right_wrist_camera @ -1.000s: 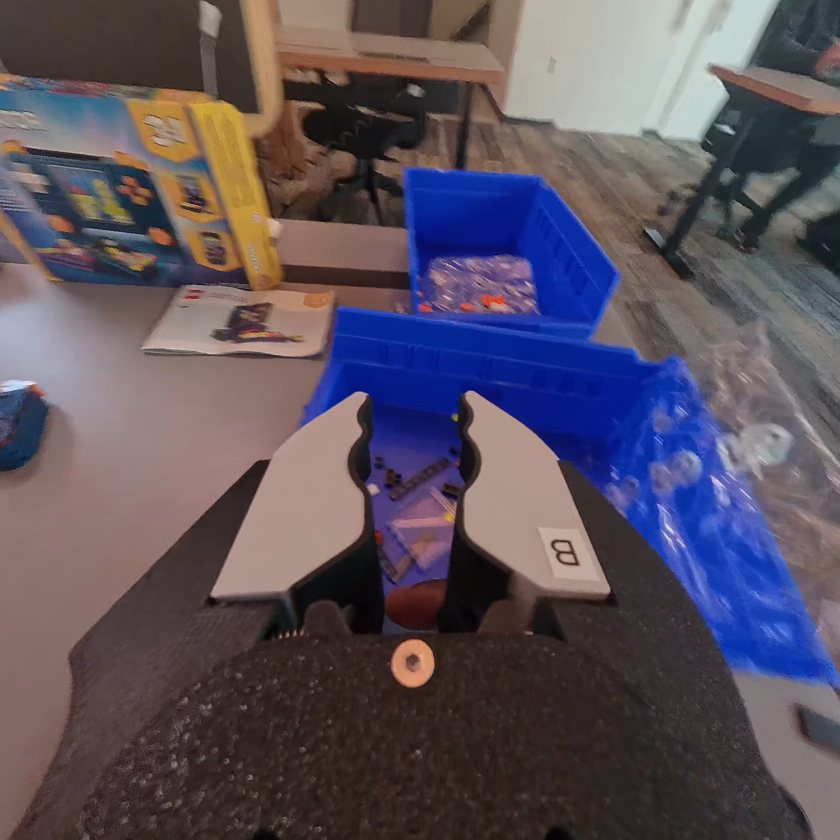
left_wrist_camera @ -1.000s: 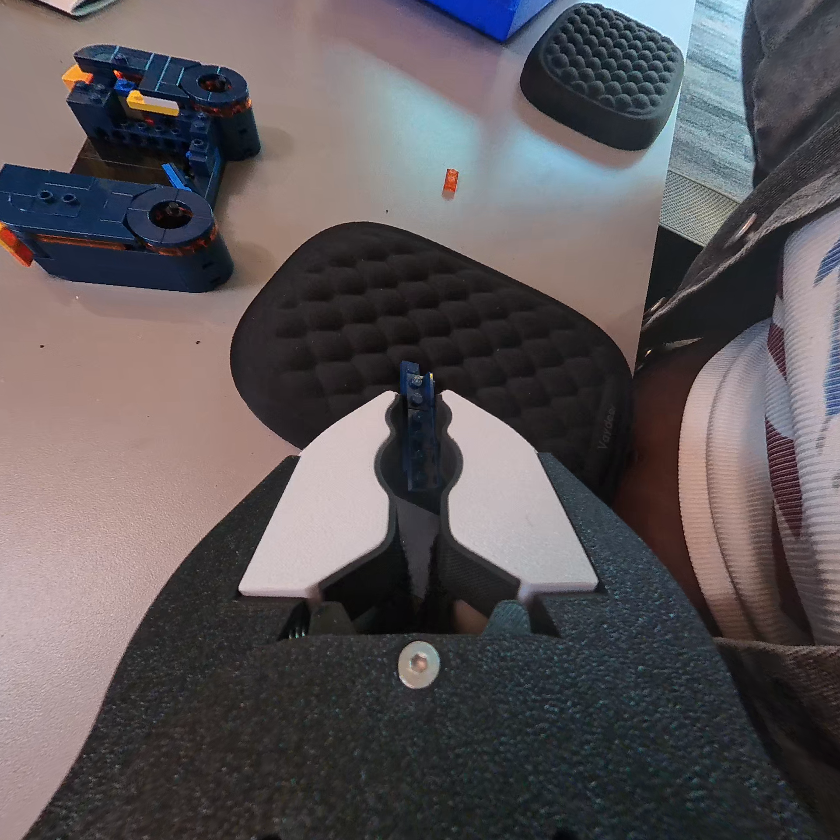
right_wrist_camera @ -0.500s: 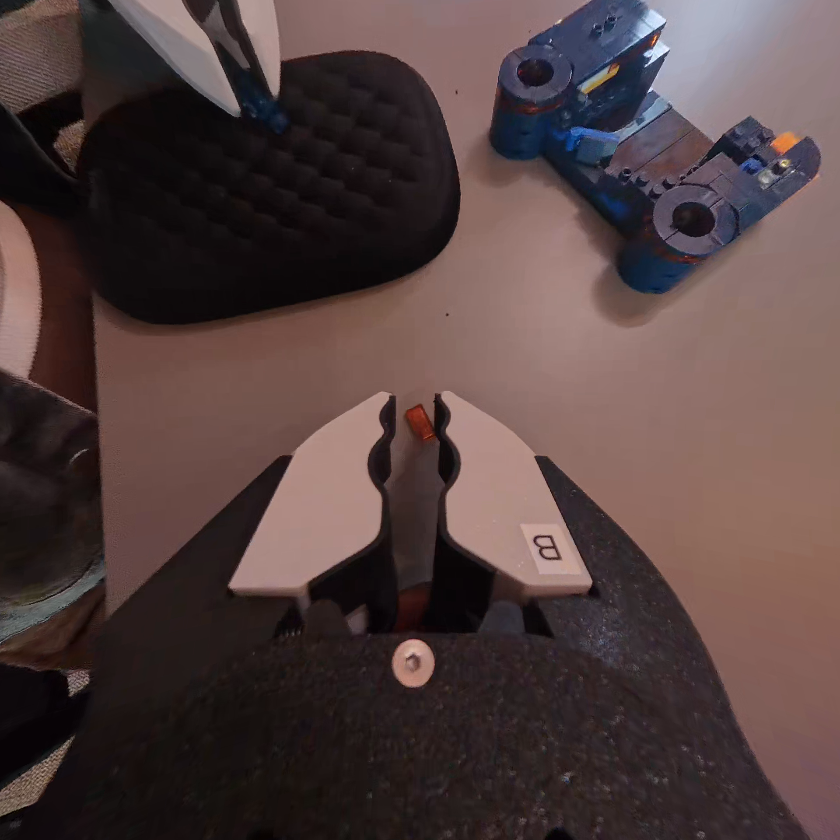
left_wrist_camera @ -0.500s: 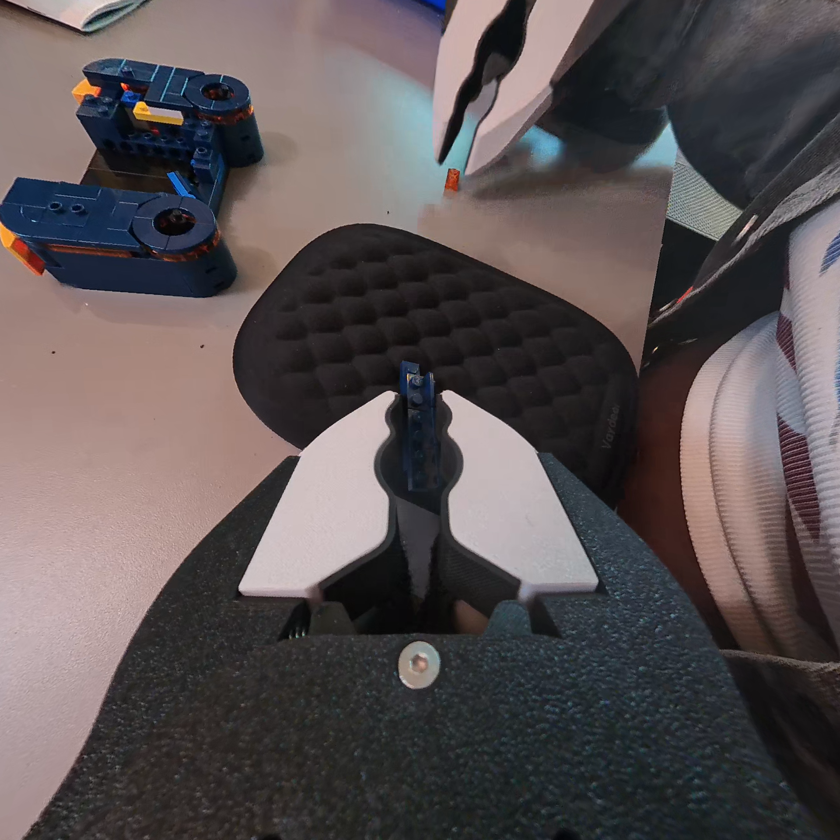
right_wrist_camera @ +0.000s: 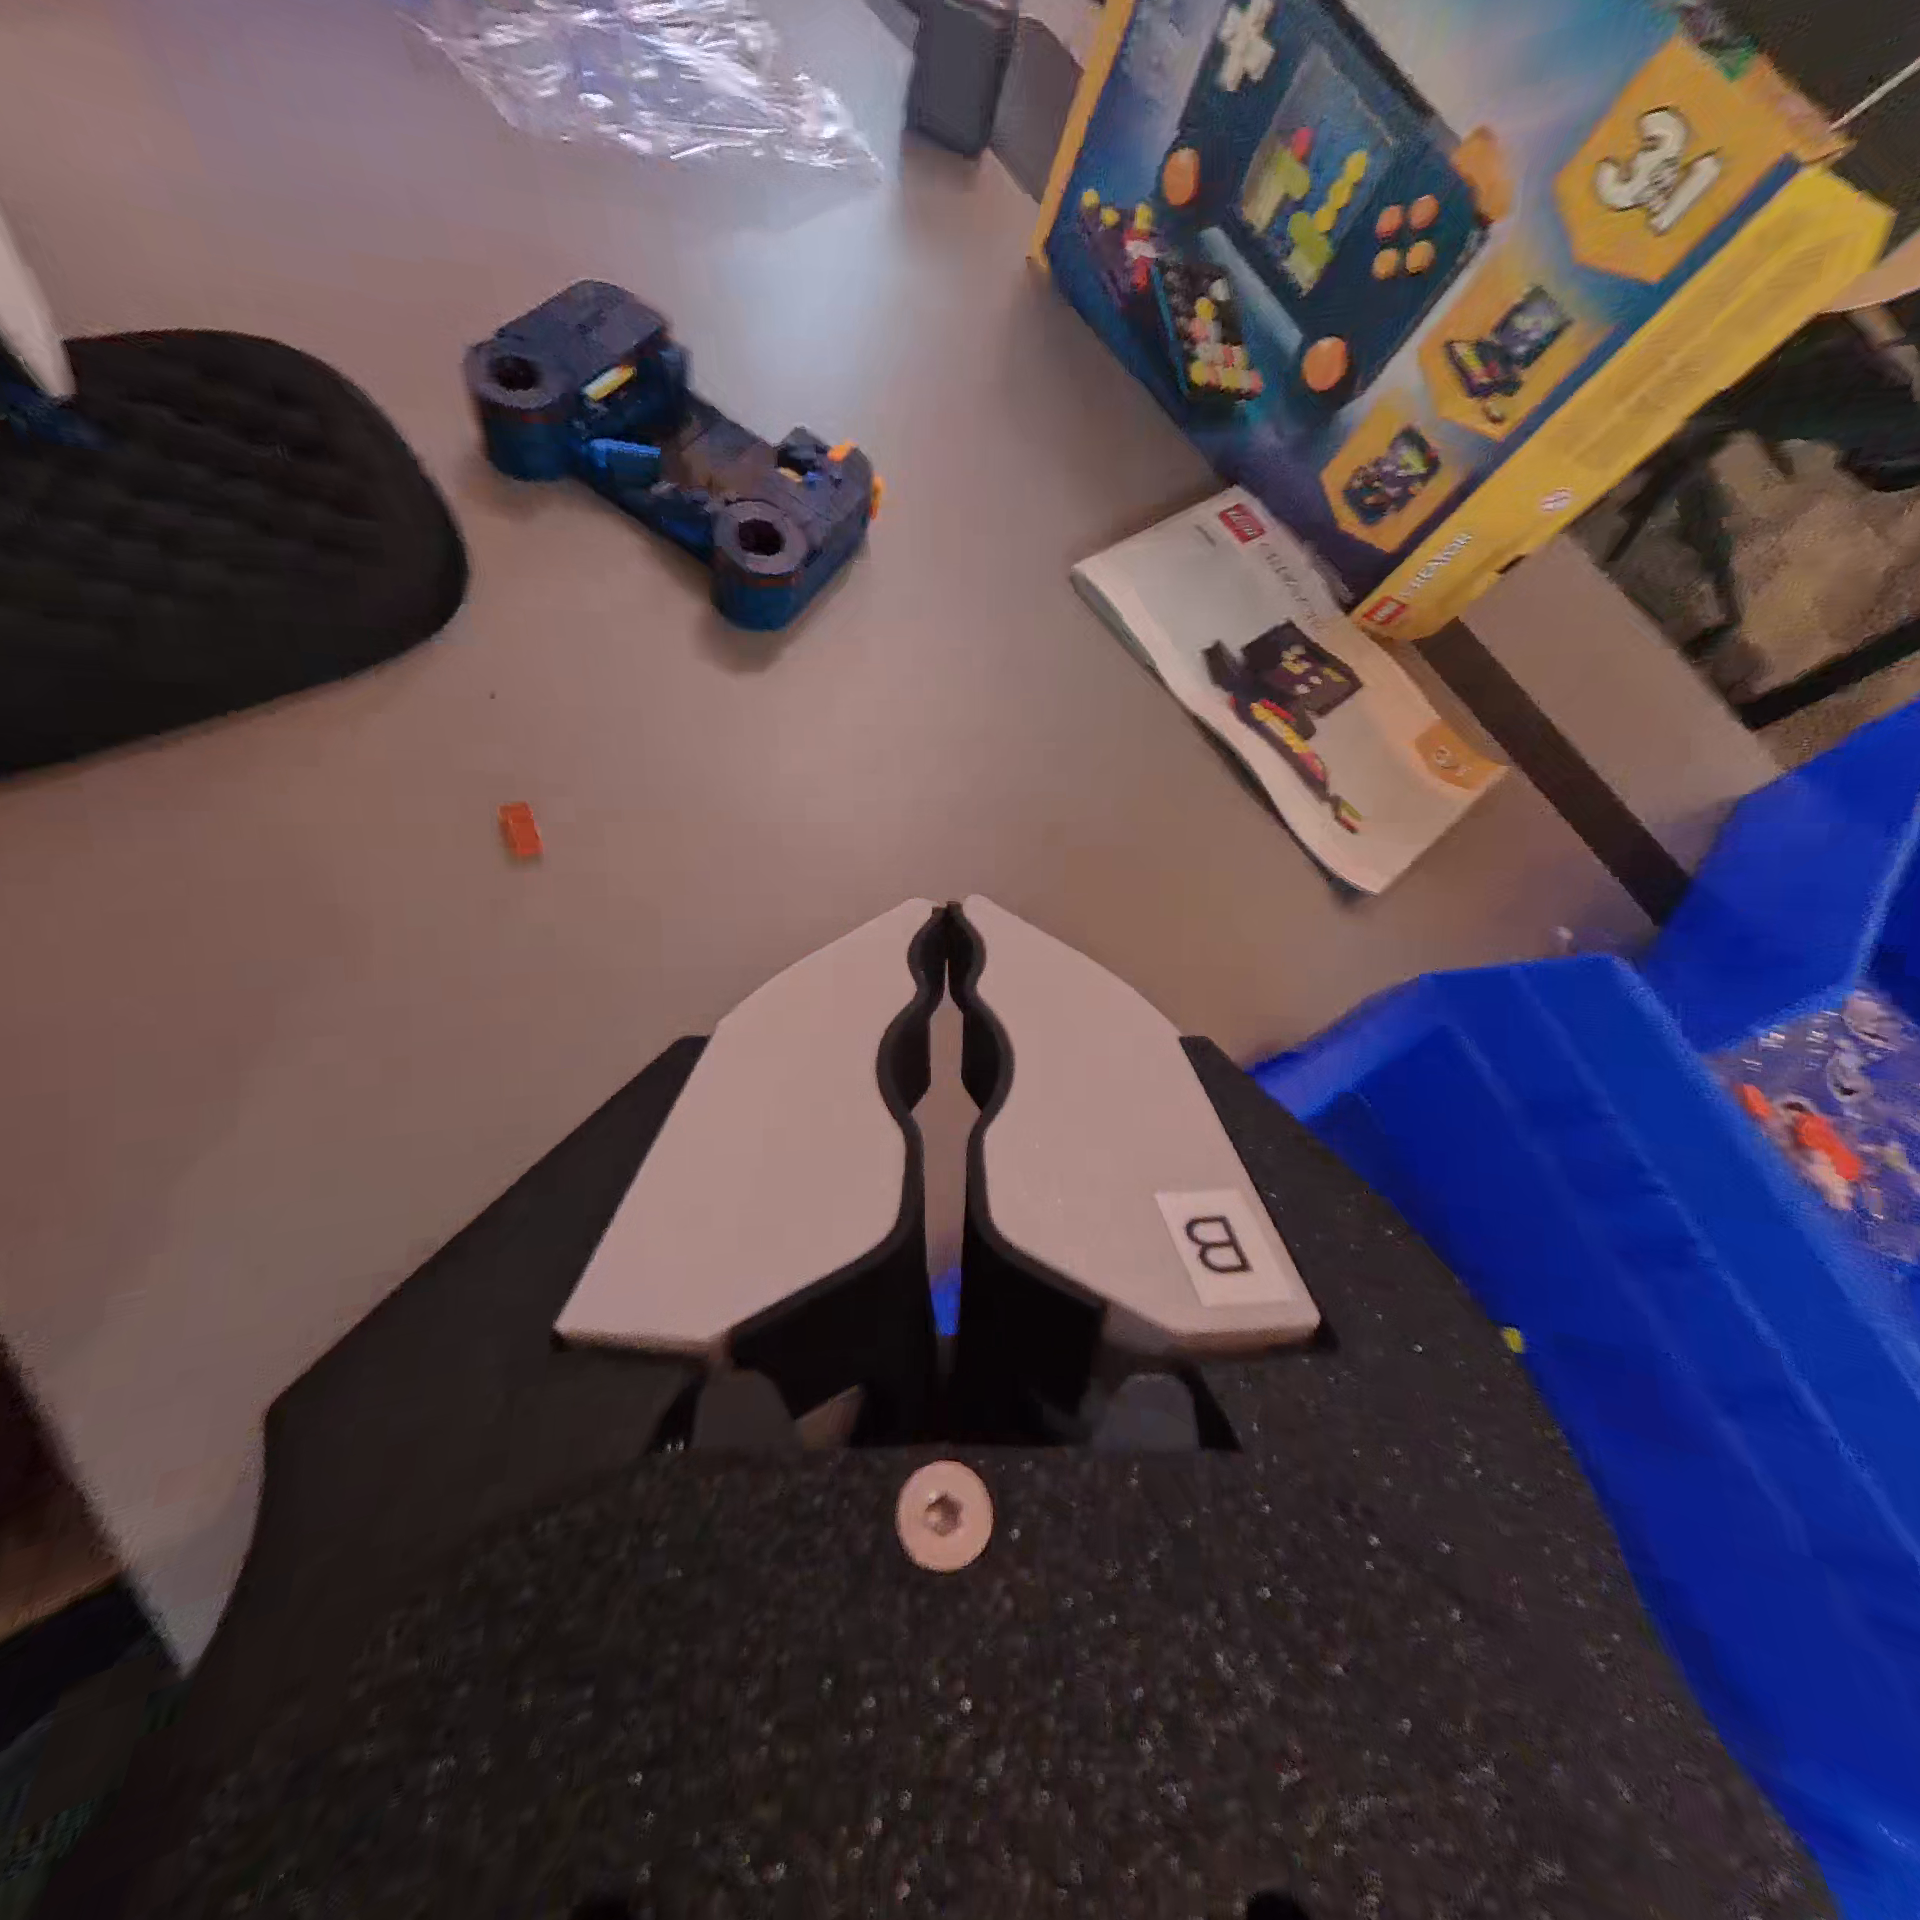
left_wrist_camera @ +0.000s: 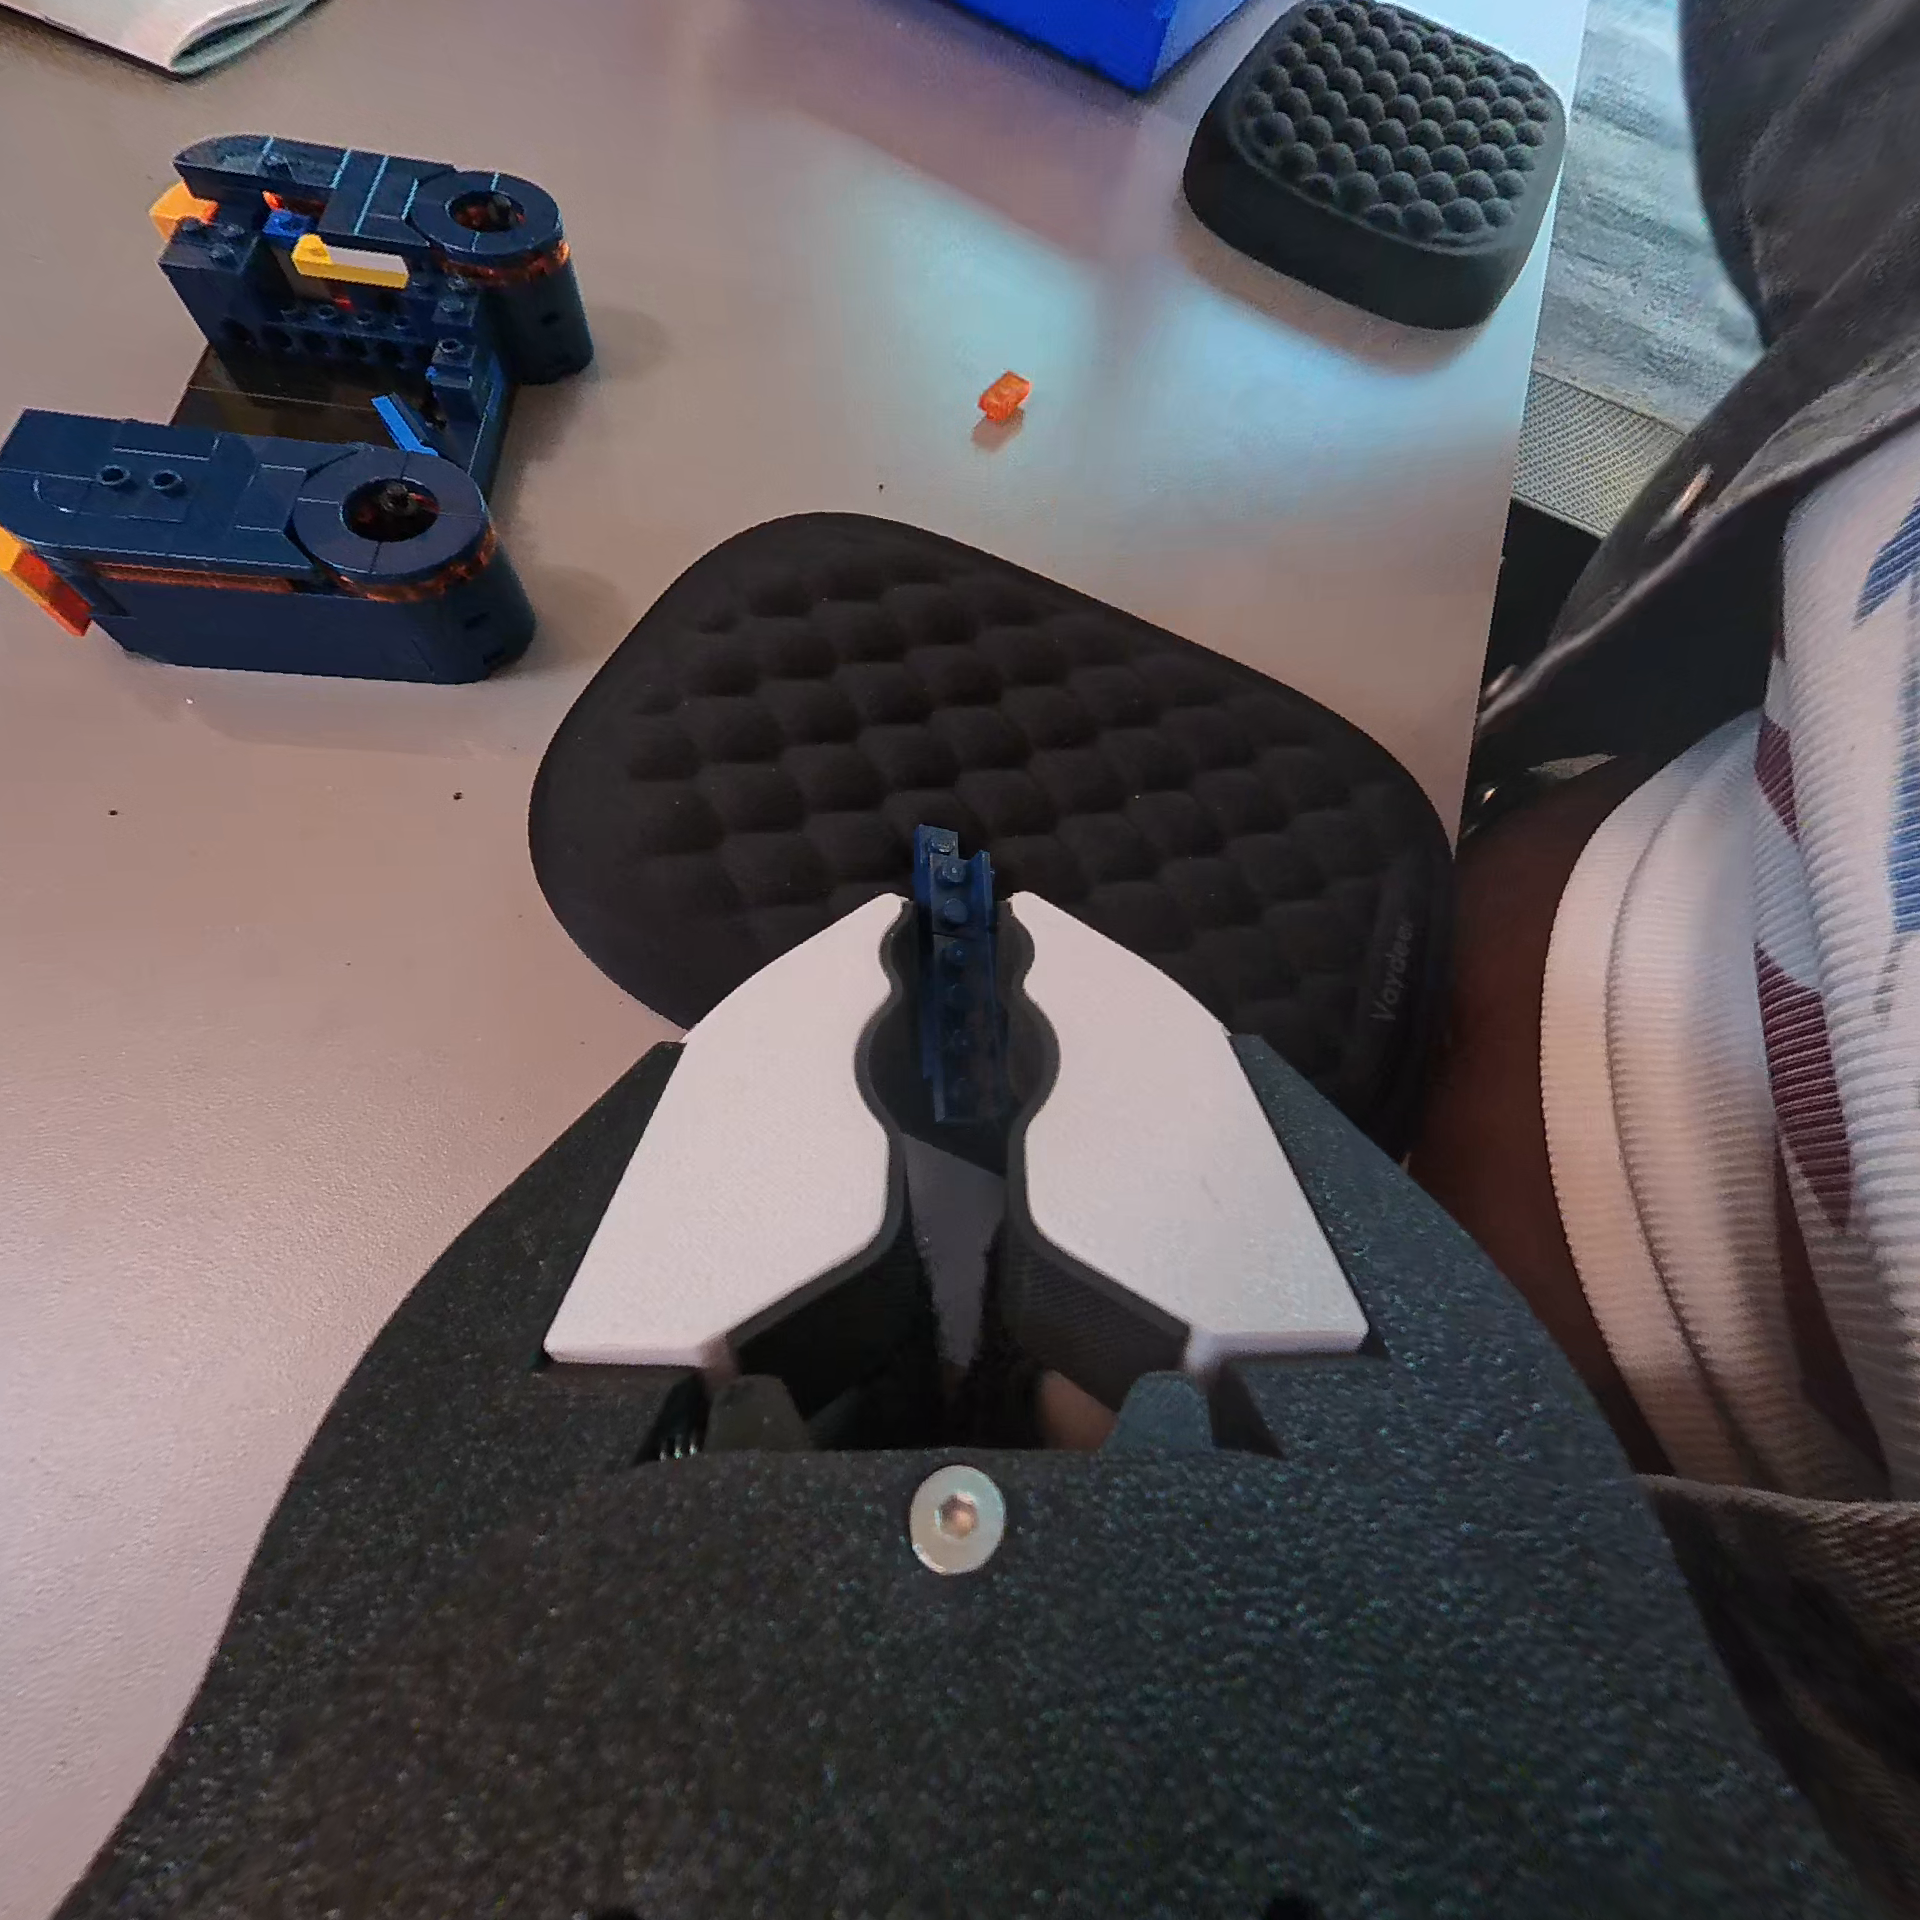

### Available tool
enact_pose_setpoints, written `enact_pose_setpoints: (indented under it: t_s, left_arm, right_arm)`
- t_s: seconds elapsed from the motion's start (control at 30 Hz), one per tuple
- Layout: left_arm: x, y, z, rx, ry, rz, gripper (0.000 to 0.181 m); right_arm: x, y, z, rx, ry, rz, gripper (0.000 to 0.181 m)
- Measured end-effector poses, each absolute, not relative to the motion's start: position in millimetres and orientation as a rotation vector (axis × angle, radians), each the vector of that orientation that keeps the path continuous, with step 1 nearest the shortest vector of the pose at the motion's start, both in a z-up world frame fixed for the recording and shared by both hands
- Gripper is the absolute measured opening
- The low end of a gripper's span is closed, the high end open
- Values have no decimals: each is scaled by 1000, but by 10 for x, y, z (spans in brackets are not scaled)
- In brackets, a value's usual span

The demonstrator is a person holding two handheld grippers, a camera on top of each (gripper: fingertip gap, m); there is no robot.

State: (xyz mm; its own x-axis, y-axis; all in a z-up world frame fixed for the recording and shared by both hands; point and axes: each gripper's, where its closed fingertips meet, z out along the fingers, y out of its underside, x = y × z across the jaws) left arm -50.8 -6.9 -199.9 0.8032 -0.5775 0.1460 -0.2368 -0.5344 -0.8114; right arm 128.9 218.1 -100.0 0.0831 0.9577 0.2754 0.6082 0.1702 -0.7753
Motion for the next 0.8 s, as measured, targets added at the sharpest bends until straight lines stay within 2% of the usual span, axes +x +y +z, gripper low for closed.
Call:
enact_pose_setpoints:
  t_s: [0.03, 0.13, 0.23, 0.5, 0.63, 0.73, 0.8]
  left_arm:
    - [-507, -69, -2000, -2136, 600, -512, 13]
    - [-507, -68, -2000, -2137, 600, -514, 13]
    - [-506, -68, -2000, -2137, 598, -509, 13]
    - [-505, -68, -2002, -2138, 591, -492, 13]
    - [-505, -67, -2001, -2139, 582, -501, 13]
    - [-504, -67, -2000, -2128, 614, -469, 13]
    - [-503, -66, -2001, -2124, 630, -454, 13]
  right_arm:
    - [1292, 2090, -1025, -1540, -1677, 588, 0]
    - [1037, 1609, -1348, -1539, -1893, 791, 29]
    - [721, 1190, -1739, -1498, -2001, 928, 29]
    - [528, 1195, -2185, -1563, -2045, 861, 23]
    - [527, 1236, -2212, -1553, -2049, 803, 8]
    - [522, 1268, -2171, -1539, -2032, 767, 8]
    - [517, 1383, -1940, -1519, -1917, 759, 8]
